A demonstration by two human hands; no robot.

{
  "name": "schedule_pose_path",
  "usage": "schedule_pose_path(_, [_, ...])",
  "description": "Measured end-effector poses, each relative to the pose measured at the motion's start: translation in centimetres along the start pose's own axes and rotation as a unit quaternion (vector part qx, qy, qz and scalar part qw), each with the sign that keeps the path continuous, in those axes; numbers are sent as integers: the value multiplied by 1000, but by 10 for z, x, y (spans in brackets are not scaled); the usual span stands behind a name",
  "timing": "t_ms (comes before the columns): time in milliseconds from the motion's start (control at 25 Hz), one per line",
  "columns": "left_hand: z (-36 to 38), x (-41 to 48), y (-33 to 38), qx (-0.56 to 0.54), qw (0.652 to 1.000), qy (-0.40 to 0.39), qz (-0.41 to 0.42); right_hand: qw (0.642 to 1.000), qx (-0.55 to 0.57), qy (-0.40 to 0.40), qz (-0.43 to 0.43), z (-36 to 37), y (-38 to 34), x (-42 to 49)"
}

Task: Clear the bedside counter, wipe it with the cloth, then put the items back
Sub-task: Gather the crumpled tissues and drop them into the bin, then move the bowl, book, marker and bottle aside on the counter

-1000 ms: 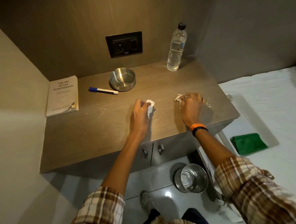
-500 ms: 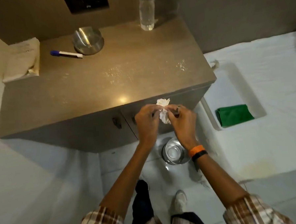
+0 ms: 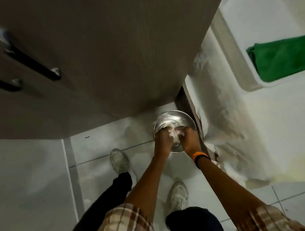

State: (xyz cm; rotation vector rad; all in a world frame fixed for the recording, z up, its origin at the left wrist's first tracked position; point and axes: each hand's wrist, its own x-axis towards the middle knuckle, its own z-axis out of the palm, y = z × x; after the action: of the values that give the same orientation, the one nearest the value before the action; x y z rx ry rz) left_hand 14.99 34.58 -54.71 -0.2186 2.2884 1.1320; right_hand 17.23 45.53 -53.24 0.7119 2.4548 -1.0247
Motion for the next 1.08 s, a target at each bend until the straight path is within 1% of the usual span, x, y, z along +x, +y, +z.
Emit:
schedule_pose_path(80, [23, 23, -26, 46, 999, -30, -1, 1000, -4, -29, -9, 24, 29, 22])
schedule_pose_path(200, [24, 28, -44, 98, 994, -27, 32, 999, -34, -29, -19, 35, 50, 33])
schedule_pose_path(280, [8, 10, -39, 165, 980, 10, 107, 996, -79, -10, -43, 29, 45, 20])
schedule_pose_path(320, [-5, -2, -31, 216, 962, 39, 160, 994, -93, 14, -65, 21, 35, 10])
schedule_pose_path(400, [-41, -29, -4, 296, 915, 108, 252, 983, -107, 79, -127, -6, 3, -16])
schedule_pose_path(480, [-89, -67, 37, 335, 878, 162, 302, 958, -151, 136, -202, -46, -44, -51])
schedule_pose_path(560, [-144, -110, 83, 315, 859, 204, 348, 926, -183, 174, -281, -97, -101, -91])
schedule_pose_path(640, [-193, -146, 125, 283, 842, 248, 387, 903, -185, 198, -333, -143, -157, -122])
schedule_pose_path(720, [-256, -180, 175, 265, 826, 304, 393, 881, -171, 232, -374, -194, -225, -152])
schedule_pose_path(880, [-384, -221, 253, 277, 801, 396, 355, 825, -172, 276, -462, -263, -366, -185])
schedule_pose_path(1000, [-458, -231, 284, 306, 792, 427, 311, 805, -191, 282, -486, -277, -452, -189])
schedule_pose_path(1080, [-500, -230, 285, 326, 787, 447, 274, 801, -199, 279, -490, -267, -496, -192])
